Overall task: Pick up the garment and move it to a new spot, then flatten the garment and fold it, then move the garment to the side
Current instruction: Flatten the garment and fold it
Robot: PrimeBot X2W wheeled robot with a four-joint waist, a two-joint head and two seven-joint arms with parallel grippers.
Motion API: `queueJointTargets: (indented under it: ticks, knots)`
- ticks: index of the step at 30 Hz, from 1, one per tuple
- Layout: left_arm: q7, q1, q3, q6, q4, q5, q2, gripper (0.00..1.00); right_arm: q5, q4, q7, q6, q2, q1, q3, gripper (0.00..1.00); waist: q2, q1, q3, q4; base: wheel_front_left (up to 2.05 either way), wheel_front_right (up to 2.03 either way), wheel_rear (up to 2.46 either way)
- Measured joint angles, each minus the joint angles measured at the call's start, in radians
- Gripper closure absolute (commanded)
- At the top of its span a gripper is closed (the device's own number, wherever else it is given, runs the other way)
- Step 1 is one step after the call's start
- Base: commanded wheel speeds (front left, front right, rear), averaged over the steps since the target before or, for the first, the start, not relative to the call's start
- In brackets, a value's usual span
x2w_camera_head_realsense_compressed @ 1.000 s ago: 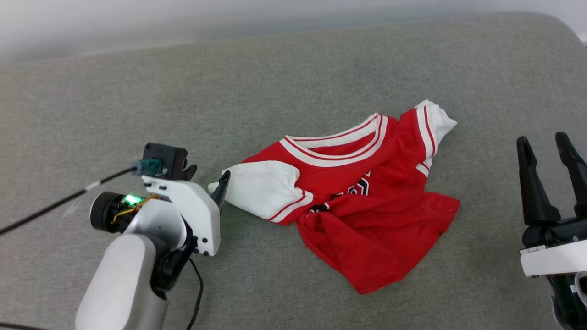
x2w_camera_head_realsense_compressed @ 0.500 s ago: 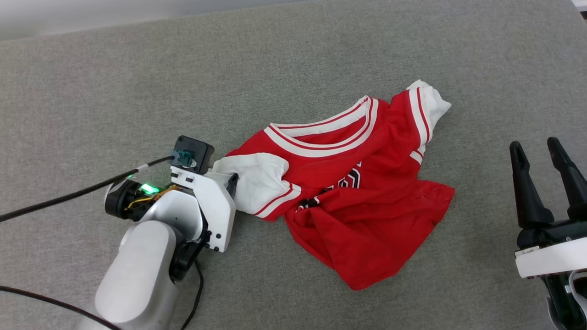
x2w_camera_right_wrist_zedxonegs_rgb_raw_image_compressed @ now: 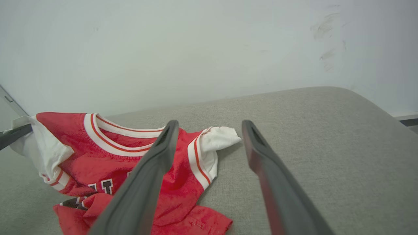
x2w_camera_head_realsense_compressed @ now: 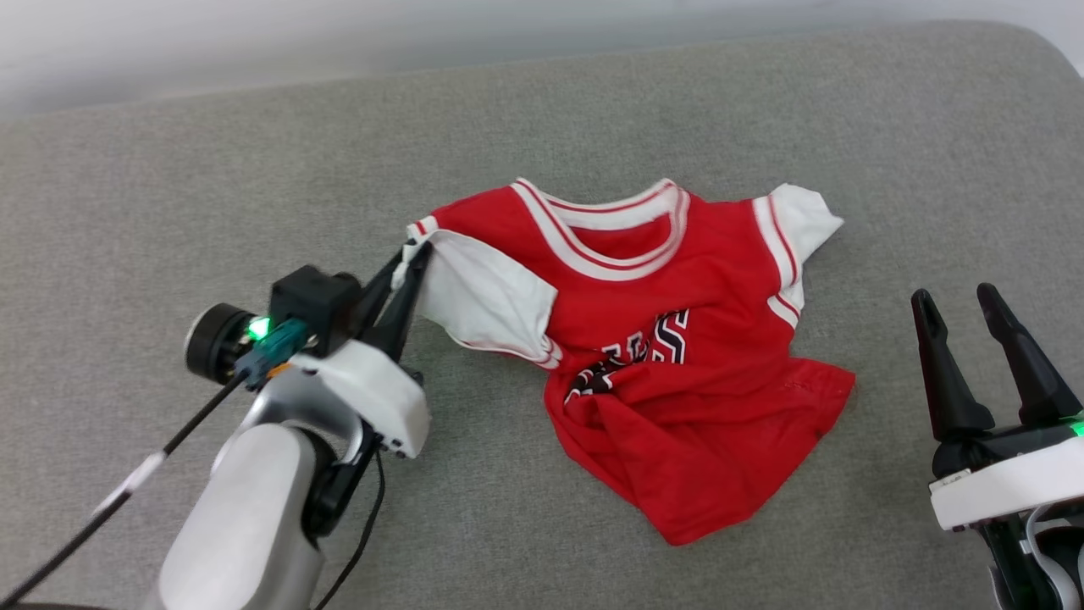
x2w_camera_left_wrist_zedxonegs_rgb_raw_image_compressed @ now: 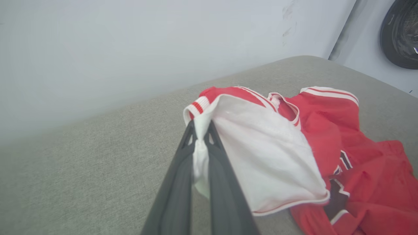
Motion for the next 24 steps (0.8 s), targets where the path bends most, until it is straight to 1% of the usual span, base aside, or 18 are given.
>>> queueJointTargets:
  ticks: [3, 6, 10, 12, 14, 15, 16, 17, 21, 24]
  knots:
    - [-0.096, 0.043, 0.008, -0.008, -0.021, -0.018, 0.035, 1.00, -0.002, 0.003, 0.005, 0.000, 0.005, 0.010, -0.002, 0.00, 0.0000, 0.0000, -0.017, 0.014, 0.00, 0.00, 0.00]
    - [-0.154, 0.106, -0.003, -0.015, -0.023, -0.042, 0.077, 1.00, -0.003, 0.009, 0.014, 0.000, 0.010, 0.020, -0.003, 0.00, 0.0000, 0.0000, -0.035, 0.029, 0.00, 0.00, 0.00]
    - [-0.202, 0.177, -0.038, -0.019, 0.012, -0.033, 0.143, 1.00, -0.007, 0.011, 0.020, 0.000, 0.016, 0.026, -0.002, 0.00, 0.0000, 0.0000, -0.056, 0.048, 0.00, 0.00, 0.00]
    - [-0.205, 0.205, -0.064, -0.019, 0.047, -0.034, 0.161, 1.00, -0.008, 0.013, 0.023, 0.000, 0.020, 0.030, -0.003, 0.00, 0.0000, 0.0000, -0.065, 0.057, 0.00, 0.00, 0.00]
    - [-0.213, 0.231, -0.112, -0.020, 0.078, -0.026, 0.177, 1.00, -0.009, 0.018, 0.026, 0.000, 0.023, 0.032, -0.001, 0.00, 0.0000, 0.0000, -0.076, 0.064, 0.00, 0.00, 0.00]
    - [-0.214, 0.239, -0.141, -0.021, 0.092, -0.019, 0.189, 0.85, -0.009, 0.020, 0.027, 0.000, 0.025, 0.032, 0.002, 0.00, 0.0000, 0.0000, -0.081, 0.067, 0.00, 0.00, 0.00]
    - [-0.216, 0.246, -0.168, -0.021, 0.109, -0.006, 0.202, 0.54, -0.009, 0.023, 0.028, 0.000, 0.026, 0.033, 0.005, 0.00, 0.0000, 0.0000, -0.086, 0.069, 0.00, 0.00, 0.00]
    - [-0.218, 0.252, -0.187, -0.021, 0.120, -0.001, 0.210, 0.00, -0.009, 0.027, 0.028, 0.000, 0.028, 0.034, 0.006, 0.00, 0.0000, 0.0000, -0.091, 0.072, 0.00, 0.00, 0.00]
    - [-0.220, 0.281, -0.257, -0.021, 0.153, -0.009, 0.221, 0.00, -0.010, 0.038, 0.032, 0.000, 0.032, 0.044, 0.005, 0.00, 0.0000, 0.0000, -0.113, 0.081, 0.00, 0.00, 0.00]
    - [-0.240, 0.283, -0.237, -0.014, 0.155, -0.025, 0.223, 0.00, -0.010, 0.044, 0.035, 0.000, 0.035, 0.053, -0.001, 0.00, 0.0000, 0.0000, -0.128, 0.091, 0.00, 0.00, 0.00]
